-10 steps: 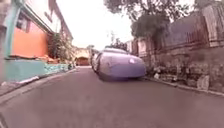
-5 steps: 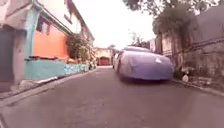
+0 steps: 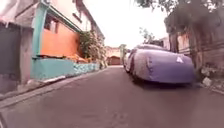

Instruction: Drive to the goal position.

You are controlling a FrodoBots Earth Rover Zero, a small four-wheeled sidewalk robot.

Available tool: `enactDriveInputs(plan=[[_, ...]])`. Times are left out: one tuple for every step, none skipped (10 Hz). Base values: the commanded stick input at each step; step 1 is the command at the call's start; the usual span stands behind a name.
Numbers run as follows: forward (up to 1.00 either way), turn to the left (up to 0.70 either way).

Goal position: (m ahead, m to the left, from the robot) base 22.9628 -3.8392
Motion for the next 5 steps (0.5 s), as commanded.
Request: enactDriveInputs(plan=[[0.70, -0.35], [0.70, -0.32], [0.70, -0.10], [0.70, 0.00], [0.70, 0.00]])
